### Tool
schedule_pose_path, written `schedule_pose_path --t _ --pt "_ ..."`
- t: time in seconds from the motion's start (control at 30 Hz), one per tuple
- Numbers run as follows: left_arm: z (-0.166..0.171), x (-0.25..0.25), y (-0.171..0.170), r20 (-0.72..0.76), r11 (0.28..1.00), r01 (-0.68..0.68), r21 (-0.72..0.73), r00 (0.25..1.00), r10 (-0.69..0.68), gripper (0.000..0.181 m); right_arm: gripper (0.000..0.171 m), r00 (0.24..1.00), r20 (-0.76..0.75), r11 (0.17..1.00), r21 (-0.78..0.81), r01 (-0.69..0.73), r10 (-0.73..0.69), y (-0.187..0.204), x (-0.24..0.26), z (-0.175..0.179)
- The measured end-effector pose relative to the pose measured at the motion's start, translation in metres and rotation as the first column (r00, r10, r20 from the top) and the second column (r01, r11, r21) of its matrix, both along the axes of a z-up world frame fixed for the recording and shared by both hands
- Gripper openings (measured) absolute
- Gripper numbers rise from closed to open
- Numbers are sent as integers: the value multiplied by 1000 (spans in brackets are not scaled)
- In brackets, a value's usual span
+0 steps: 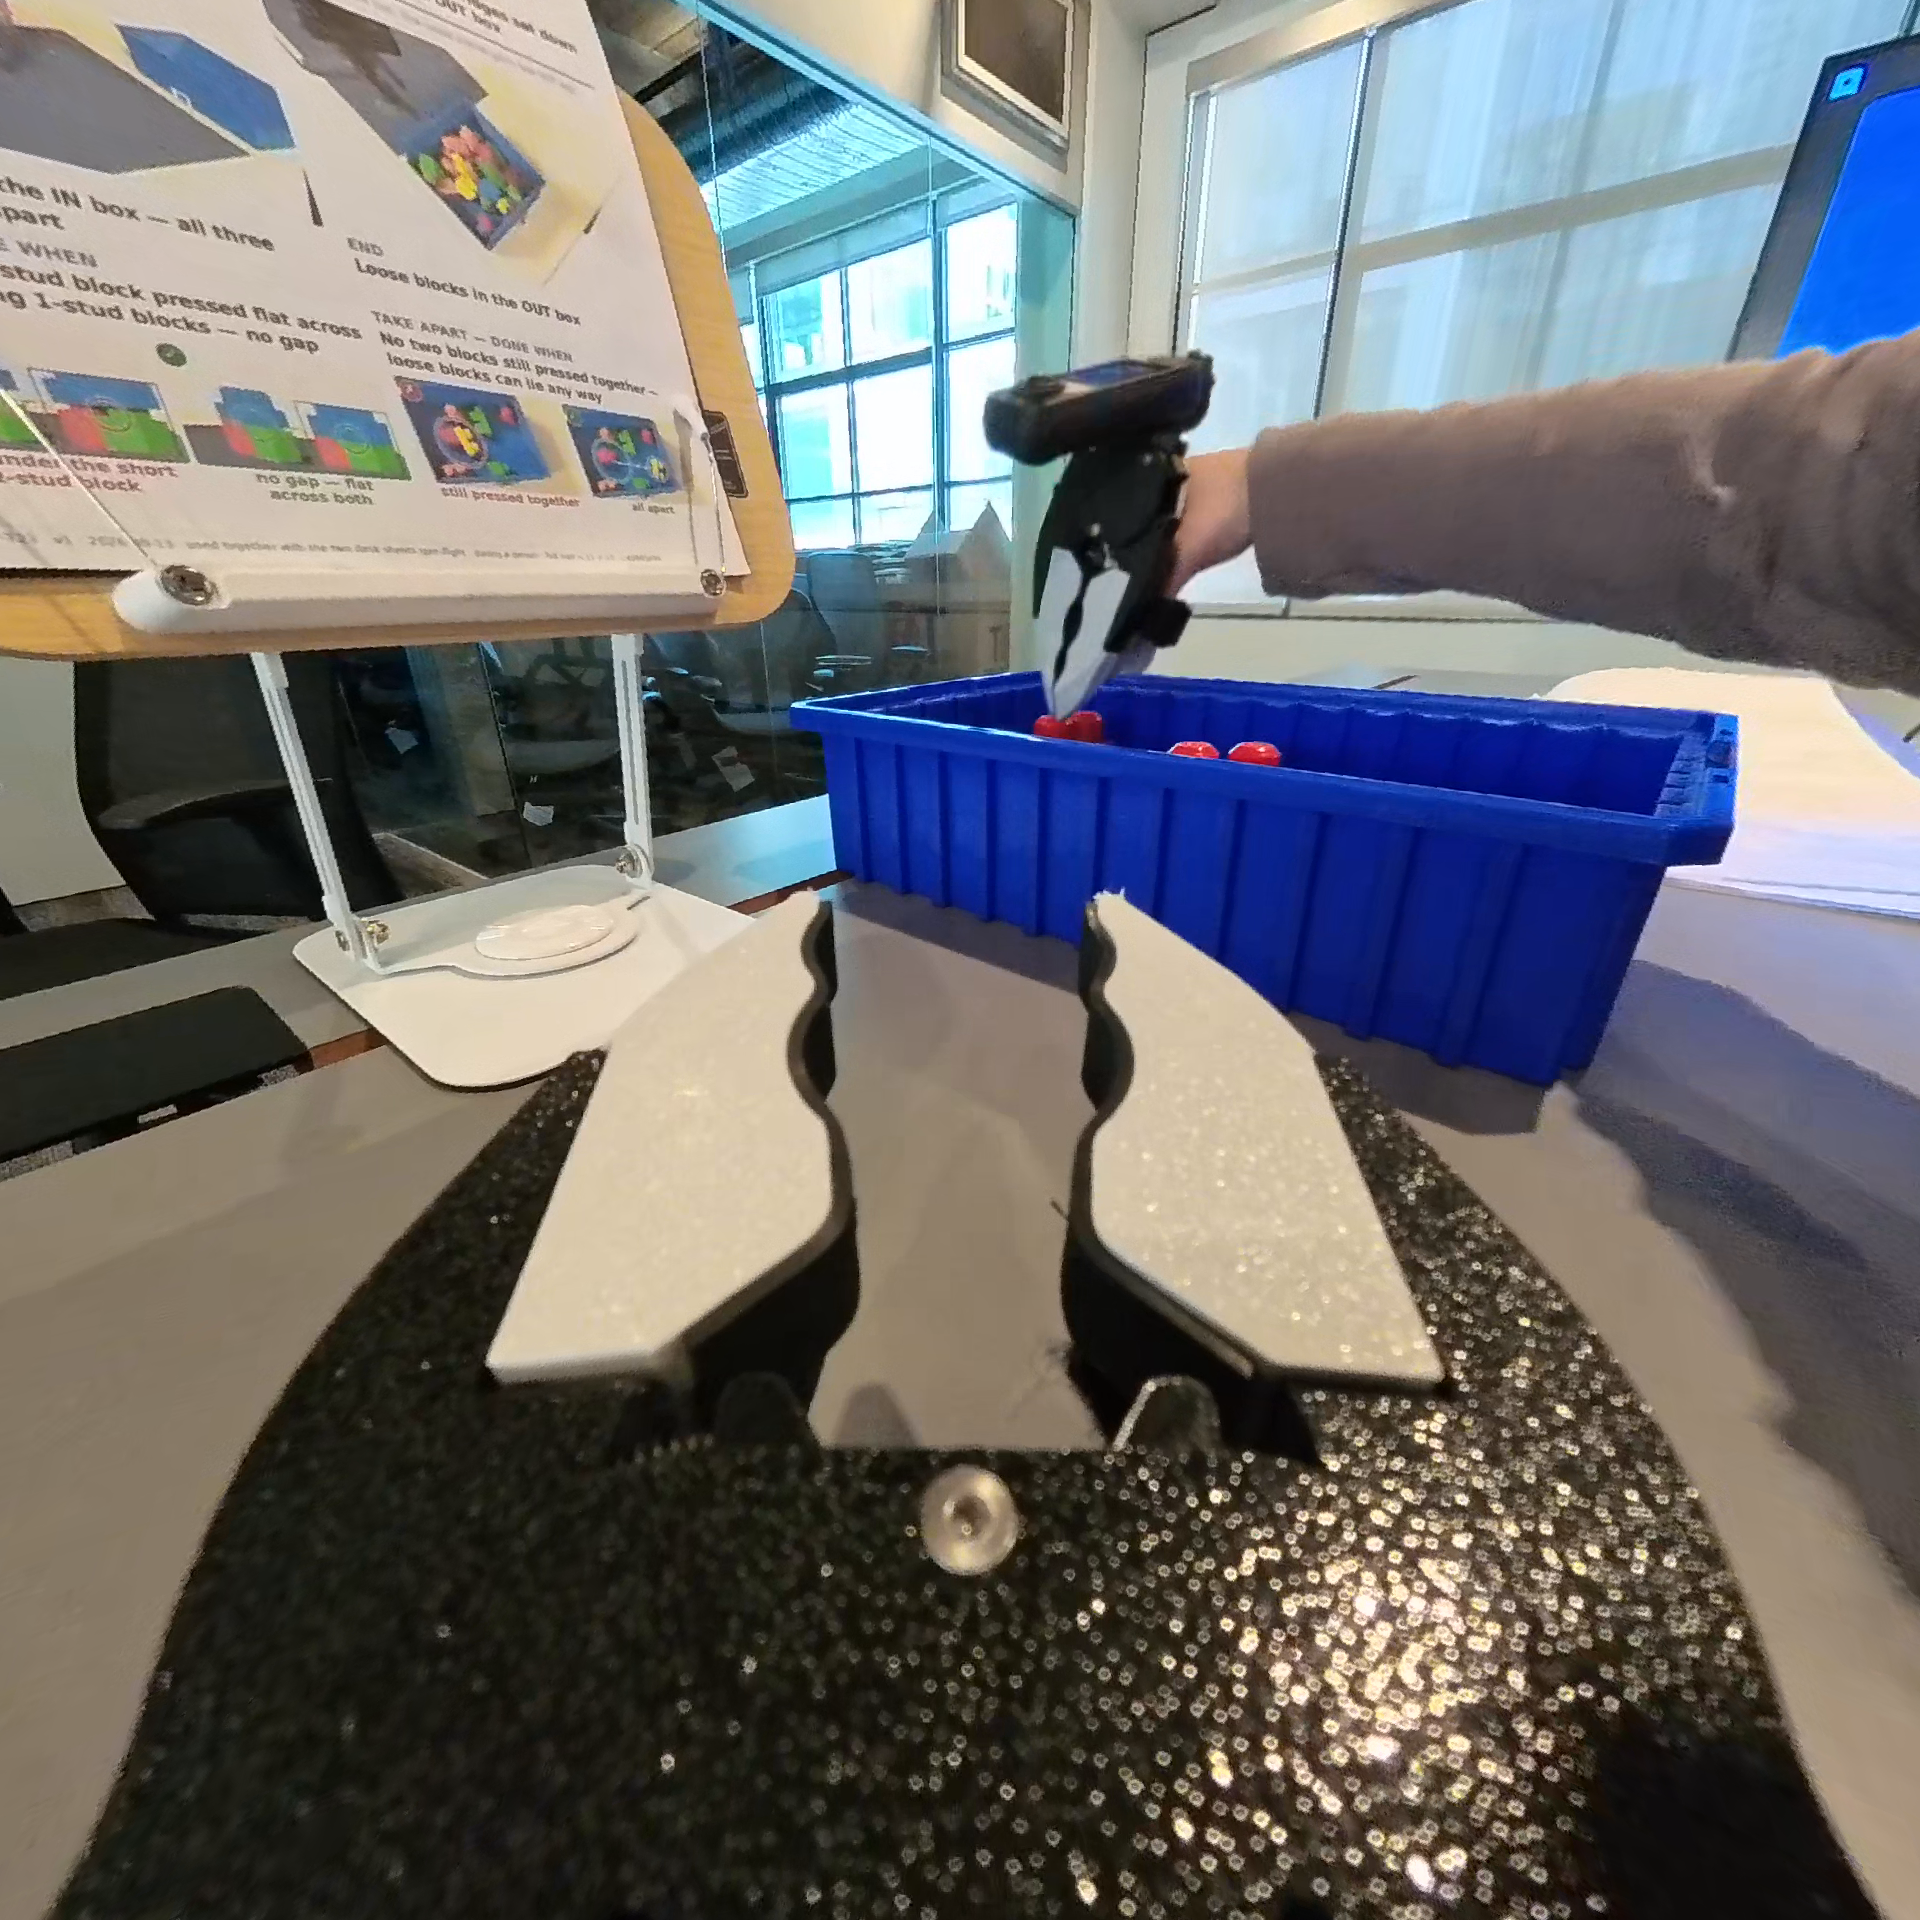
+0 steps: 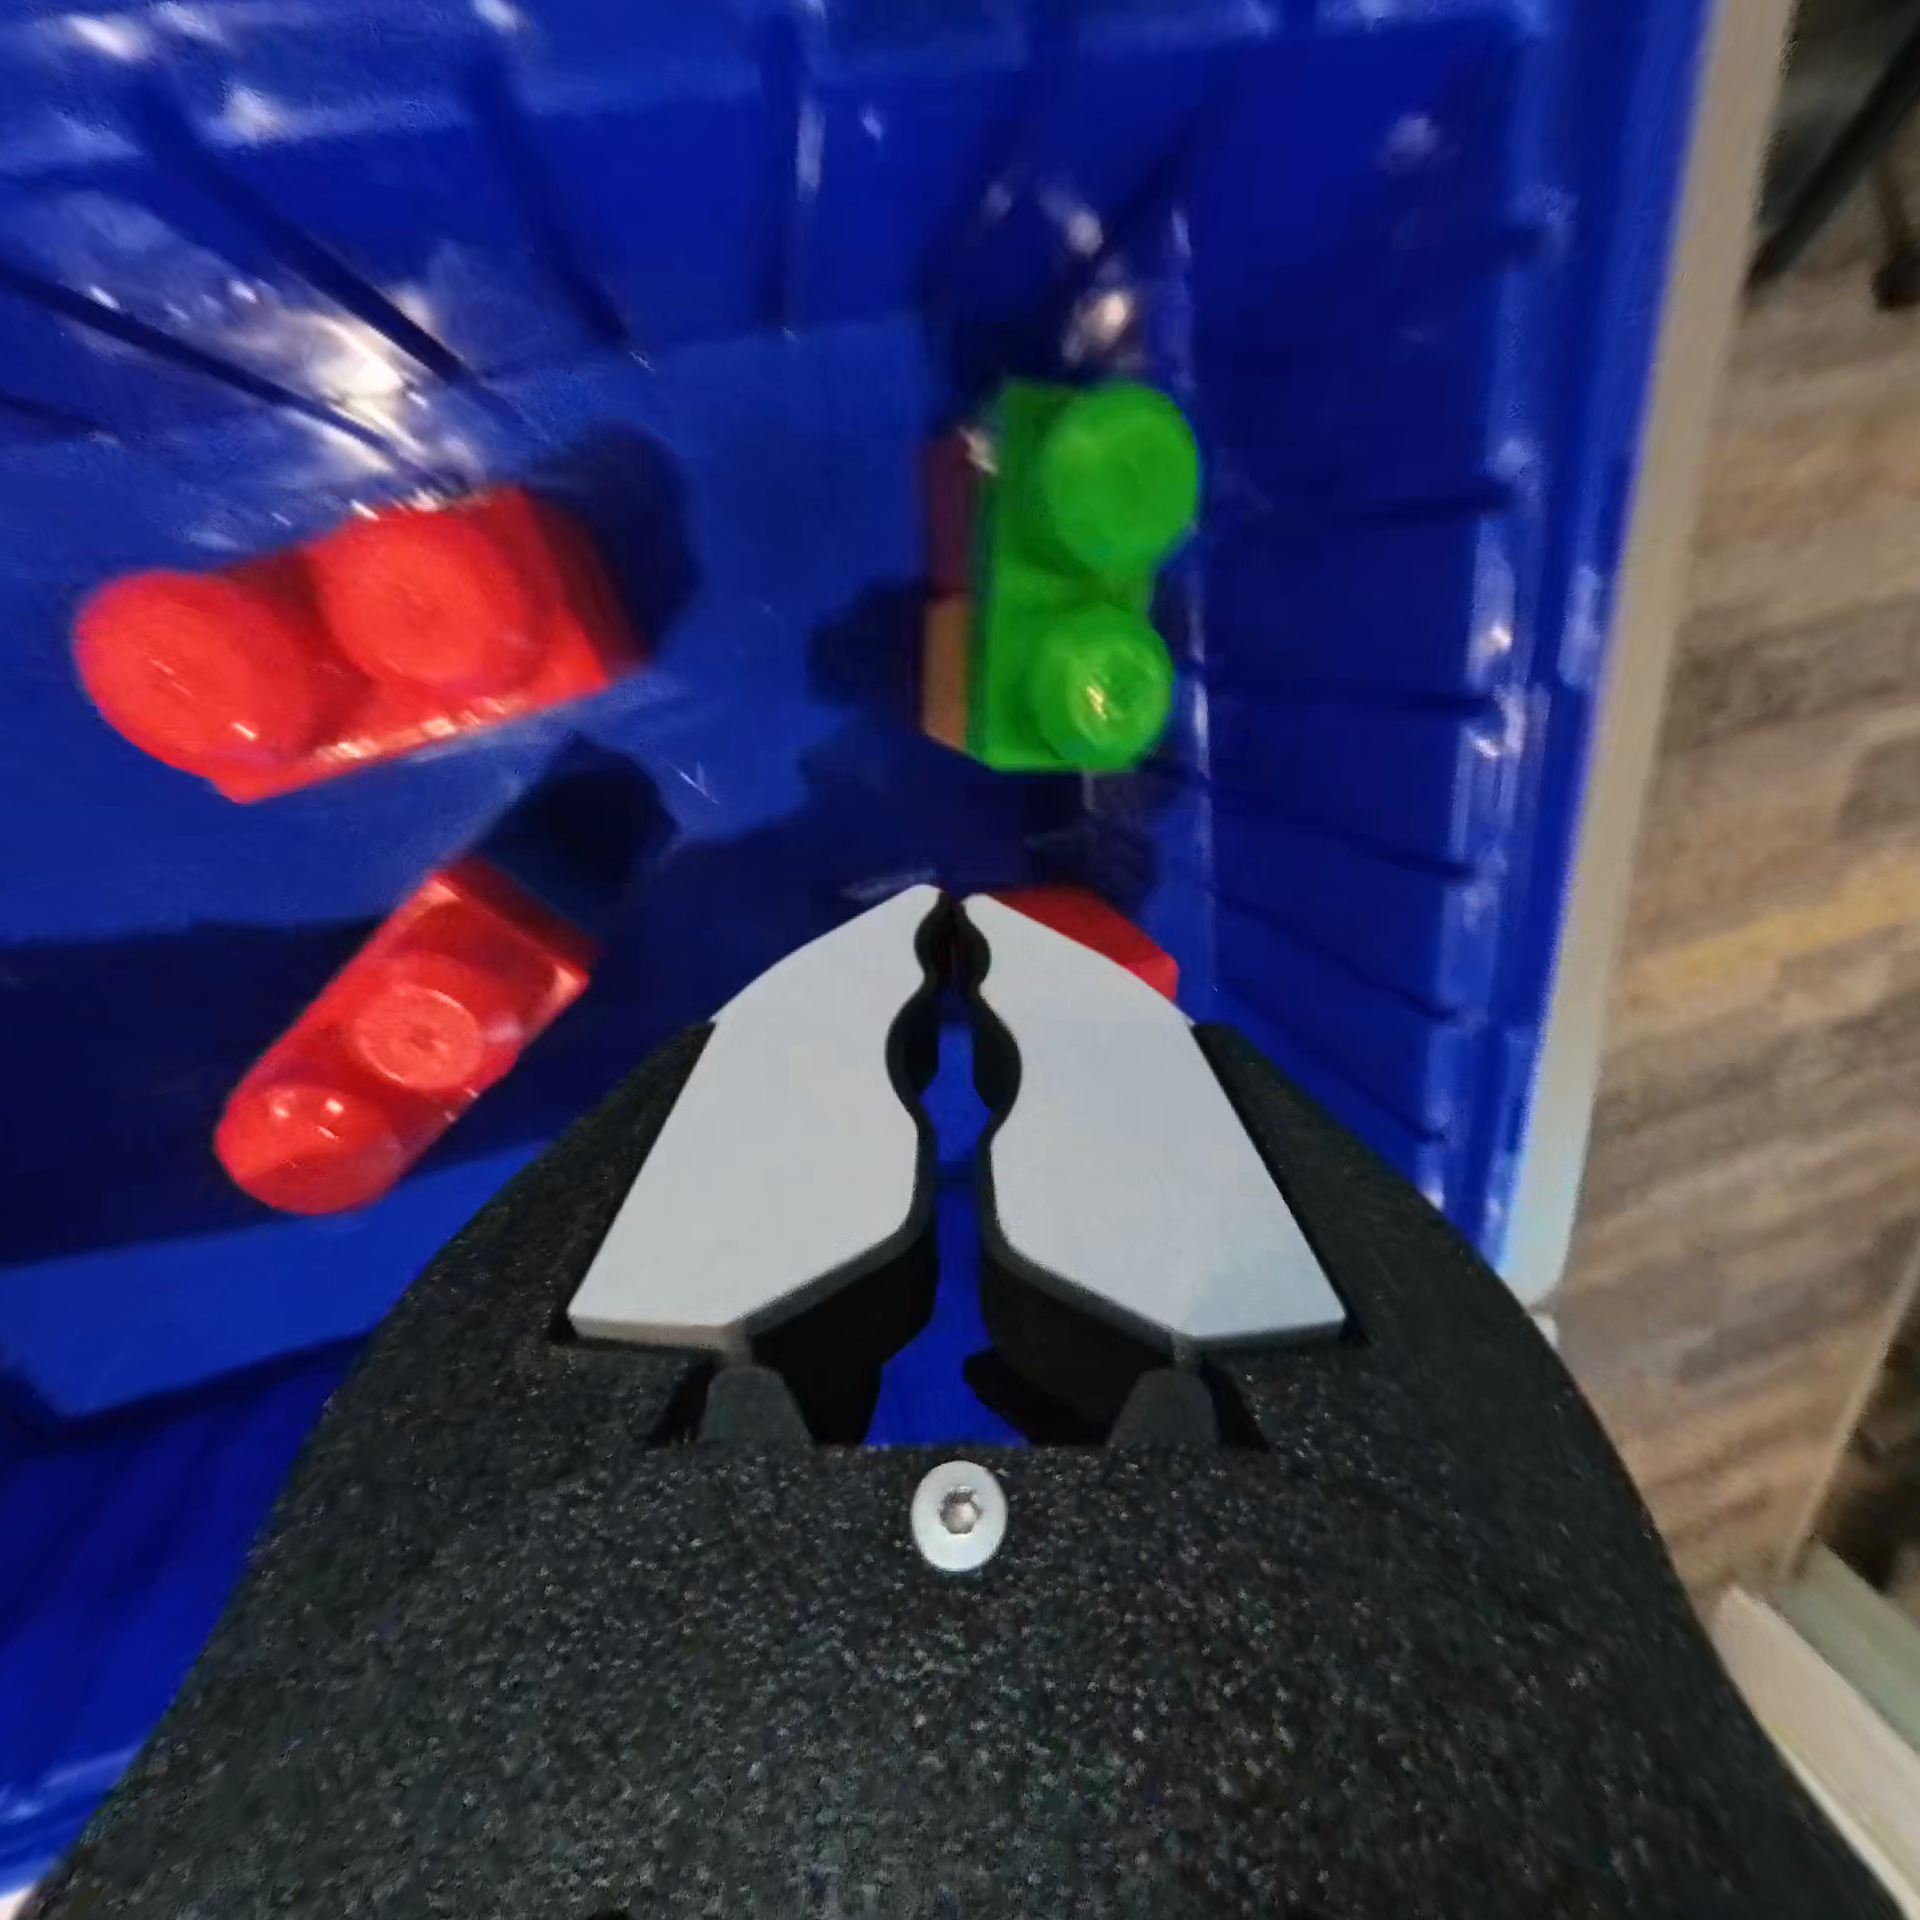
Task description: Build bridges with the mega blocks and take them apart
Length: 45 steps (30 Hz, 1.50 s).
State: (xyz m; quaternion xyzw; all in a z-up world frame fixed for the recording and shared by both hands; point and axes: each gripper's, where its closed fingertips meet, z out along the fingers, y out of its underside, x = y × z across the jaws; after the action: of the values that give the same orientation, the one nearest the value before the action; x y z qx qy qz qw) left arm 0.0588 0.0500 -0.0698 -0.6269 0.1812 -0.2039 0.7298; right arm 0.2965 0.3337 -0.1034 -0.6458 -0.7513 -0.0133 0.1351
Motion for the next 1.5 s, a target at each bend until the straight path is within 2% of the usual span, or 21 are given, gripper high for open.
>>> schedule_pose_path --t 0.03,0.27,0.5,0.6,0.67,0.77,0.87,0.93,1.07,1.13,1.23,1.3,1.37,1.5 --pt "0 0 0 -1 1000 1 0 1000 -1 45 0 1000 2 1000 -12 -19 19 -6 -6 -5" --pt "0 1 0 -9 1000 3 3 1000 -3 45 0 991 119 996 48 -73 67 2 -15 -40" --pt "0 2 -1 -10 1000 7 3 1000 -7 44 1 988 145 992 109 -60 44 10 -12 -44" --pt "0 2 0 -7 1000 7 1 1000 -7 44 0 995 88 996 86 34 -42 0 -10 -28" --pt "0 1 0 -6 1000 7 1 1000 -7 44 1 988 -29 988 -19 153 -154 -21 -15 -11" --pt "0 1 0 -2 1000 6 -1 1000 -6 44 31 950 -155 942 -248 227 -270 -66 -24 8" --pt "0 1 0 1 1000 6 -1 1000 -6 44 57 958 -142 936 -287 202 -250 -96 -17 11" --pt "0 0 0 1 1000 5 -1 1000 -5 44 60 952 -85 924 -279 259 -293 -107 -10 8" --pt "0 1 0 3 1000 8 -2 1000 -8 44 63 875 -15 816 -368 446 -485 -125 -18 5" --pt "0 1 0 4 1000 10 -1 1000 -10 44 64 856 2 801 -351 485 -517 -127 -22 -2" --pt "0 1 -1 4 1000 11 -1 1000 -11 44 63 833 15 820 -169 547 -553 -108 -14 -10" --pt "0 1 -1 3 1000 12 0 1000 -12 44 61 814 11 795 -205 570 -581 -107 -20 -12" --pt "0 2 -1 1 1000 12 0 1000 -12 44 59 775 64 735 -275 619 -629 -110 -24 -17" --pt "0 1 -1 3 1000 12 2 1000 -12 44 54 761 168 727 -224 649 -627 -100 -17 -29"
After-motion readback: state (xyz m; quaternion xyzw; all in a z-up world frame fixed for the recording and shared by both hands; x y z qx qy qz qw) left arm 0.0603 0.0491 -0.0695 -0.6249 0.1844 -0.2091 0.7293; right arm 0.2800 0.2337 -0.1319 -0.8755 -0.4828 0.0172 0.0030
